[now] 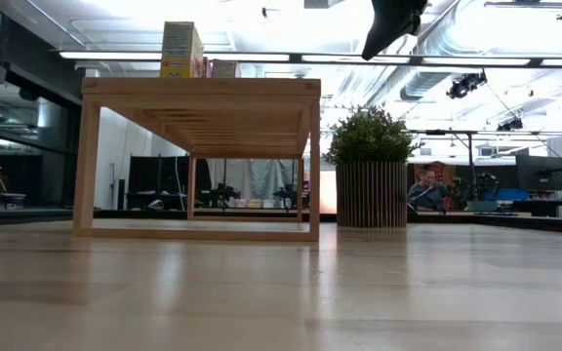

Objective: Stack cereal on shelf
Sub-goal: Put the yellow cereal box on the shelf aligned with the other yellow cereal box

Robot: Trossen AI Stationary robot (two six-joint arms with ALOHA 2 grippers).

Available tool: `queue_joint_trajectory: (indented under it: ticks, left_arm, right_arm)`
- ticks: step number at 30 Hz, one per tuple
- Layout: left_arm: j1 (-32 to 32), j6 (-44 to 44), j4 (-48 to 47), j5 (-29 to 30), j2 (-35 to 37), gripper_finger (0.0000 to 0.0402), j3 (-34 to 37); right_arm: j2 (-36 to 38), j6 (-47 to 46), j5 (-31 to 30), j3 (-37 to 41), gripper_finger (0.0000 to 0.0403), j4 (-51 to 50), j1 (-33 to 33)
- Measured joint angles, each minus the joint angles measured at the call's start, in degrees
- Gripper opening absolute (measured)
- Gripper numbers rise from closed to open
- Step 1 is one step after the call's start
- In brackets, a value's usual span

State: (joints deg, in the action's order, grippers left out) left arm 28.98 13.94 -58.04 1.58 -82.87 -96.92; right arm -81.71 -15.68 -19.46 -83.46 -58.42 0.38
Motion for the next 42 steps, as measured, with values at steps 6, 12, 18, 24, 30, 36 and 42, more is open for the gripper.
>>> queue_joint_trajectory:
  ticks: [6,12,18,24,30,36,42]
  left_arm:
    - [-14.72,-11.30,-15.02,9.95,-8.15,0.0121,-23.34]
    - [-25.02,-12.36,-29.78,10.61,-19.61,0.0122,-35.51]
    - [-30.06,-11.49,-31.56,10.62,-25.51,0.0122,-35.97]
    - [-31.92,-11.59,-31.93,10.85,-28.19,0.0122,-35.98]
    - [-32.38,-12.07,-31.98,11.66,-27.93,0.0122,-36.02]
    - [-33.16,-11.22,-31.98,10.50,-27.74,0.0122,-36.02]
    - [-33.68,-10.08,-31.96,9.15,-26.82,0.0122,-35.87]
  right_arm:
    - [-0.02,-0.78,-1.61,0.00,0.0000,0.91,0.00]
    - [-0.02,-0.96,-1.75,0.00,0.0000,3.02,-0.02]
    - [-0.02,-1.40,-1.83,0.00,0.0000,3.59,-0.01]
    - [-0.02,-2.05,-2.45,0.00,0.0000,3.64,-0.01]
    - [-0.02,-2.05,-2.97,0.00,0.0000,3.64,-0.01]
    - [-0.02,-1.86,-2.97,0.00,0.0000,3.61,-0.02]
    - [-0.02,-2.03,-2.95,0.00,0.0000,3.44,0.00]
